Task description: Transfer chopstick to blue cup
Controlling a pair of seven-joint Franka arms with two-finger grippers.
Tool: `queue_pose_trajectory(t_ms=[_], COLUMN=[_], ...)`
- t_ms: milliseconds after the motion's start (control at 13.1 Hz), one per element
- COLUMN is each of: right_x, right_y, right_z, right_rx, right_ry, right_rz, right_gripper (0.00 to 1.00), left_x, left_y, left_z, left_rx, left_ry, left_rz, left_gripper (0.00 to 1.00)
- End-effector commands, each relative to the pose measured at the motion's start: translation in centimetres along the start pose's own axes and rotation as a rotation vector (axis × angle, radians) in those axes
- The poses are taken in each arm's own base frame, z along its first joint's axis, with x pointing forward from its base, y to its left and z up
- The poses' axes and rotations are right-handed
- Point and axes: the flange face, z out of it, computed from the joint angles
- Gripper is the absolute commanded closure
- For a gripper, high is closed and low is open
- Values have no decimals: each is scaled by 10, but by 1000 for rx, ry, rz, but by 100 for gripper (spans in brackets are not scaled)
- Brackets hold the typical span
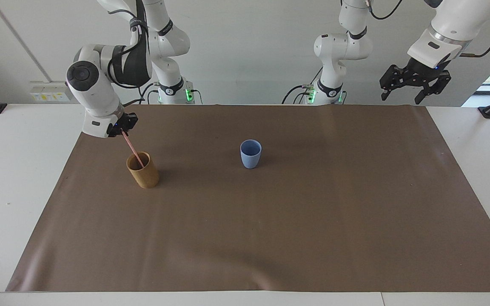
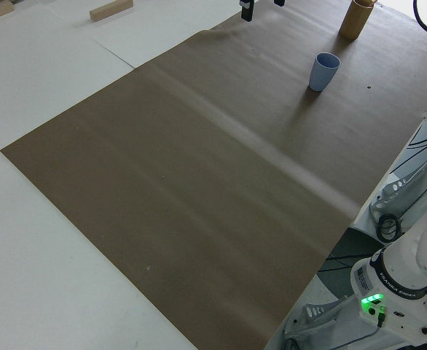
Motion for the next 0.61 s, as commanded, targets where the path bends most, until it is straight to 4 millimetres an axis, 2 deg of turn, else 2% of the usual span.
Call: queue_pose_trajectory(t_ms=[0, 305, 534], right_x=[-3, -8, -22], right_y=[-1, 2, 2], right_z=[-12, -17, -51], right_rx=[-13, -5, 20], right_ry=[-13, -6, -28], right_rz=[18, 28, 46], right_gripper=[100, 100, 100], left_x=[-5, -6, -6], left_y=[-3, -7, -7], left_z=[-4, -4, -4], left_rx=[13, 13, 13], left_ry=[-6, -6, -6], left_rz=[6, -4, -5], left_gripper=[0, 0, 0])
